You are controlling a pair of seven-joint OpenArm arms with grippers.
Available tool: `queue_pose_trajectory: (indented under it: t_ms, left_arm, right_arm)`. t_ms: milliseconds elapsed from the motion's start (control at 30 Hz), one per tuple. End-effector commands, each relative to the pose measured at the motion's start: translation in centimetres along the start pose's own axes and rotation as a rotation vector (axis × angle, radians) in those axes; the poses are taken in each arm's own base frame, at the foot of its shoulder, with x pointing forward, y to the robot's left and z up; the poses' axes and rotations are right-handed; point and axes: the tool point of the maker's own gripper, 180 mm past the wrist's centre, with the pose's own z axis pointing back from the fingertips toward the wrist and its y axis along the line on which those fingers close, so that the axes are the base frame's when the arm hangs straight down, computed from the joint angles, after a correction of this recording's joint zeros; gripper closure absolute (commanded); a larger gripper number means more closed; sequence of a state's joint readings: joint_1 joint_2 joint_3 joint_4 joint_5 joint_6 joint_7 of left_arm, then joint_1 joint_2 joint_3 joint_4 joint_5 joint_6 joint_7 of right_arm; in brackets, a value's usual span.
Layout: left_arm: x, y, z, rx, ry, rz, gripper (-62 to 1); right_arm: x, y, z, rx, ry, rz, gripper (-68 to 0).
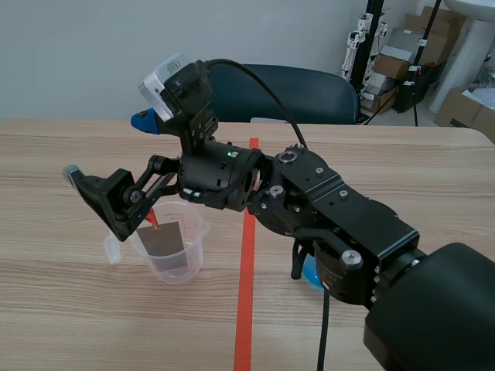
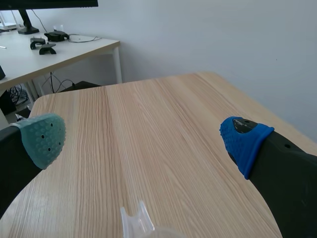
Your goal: Do the redox reaction experiment. put the plate into the left beaker
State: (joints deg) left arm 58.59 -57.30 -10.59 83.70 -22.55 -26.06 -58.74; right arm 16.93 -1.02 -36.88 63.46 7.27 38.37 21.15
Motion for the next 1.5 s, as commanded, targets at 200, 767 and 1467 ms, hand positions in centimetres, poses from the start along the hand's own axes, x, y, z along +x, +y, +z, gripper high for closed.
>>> queue_pose_trajectory:
  t_ms: [200, 767, 1467]
  left_arm:
    - [0.5, 0.1, 0.1, 0.009, -0.023, 0.003, -62.3]
    - [0.4, 0.1, 0.1, 0.009, -0.019, 0.003, -62.3]
    - [0.4, 0.1, 0.1, 0.009, -0.019, 0.003, -62.3]
  right_arm:
    - [5.2, 0.1, -0.5, 0.021, -0.125, 0.086, -67.9]
    - [5.3, 0.1, -0.5, 0.022, -0.121, 0.093, -67.9]
    - [5.3, 0.1, -0.5, 0.022, -0.121, 0.093, -67.9]
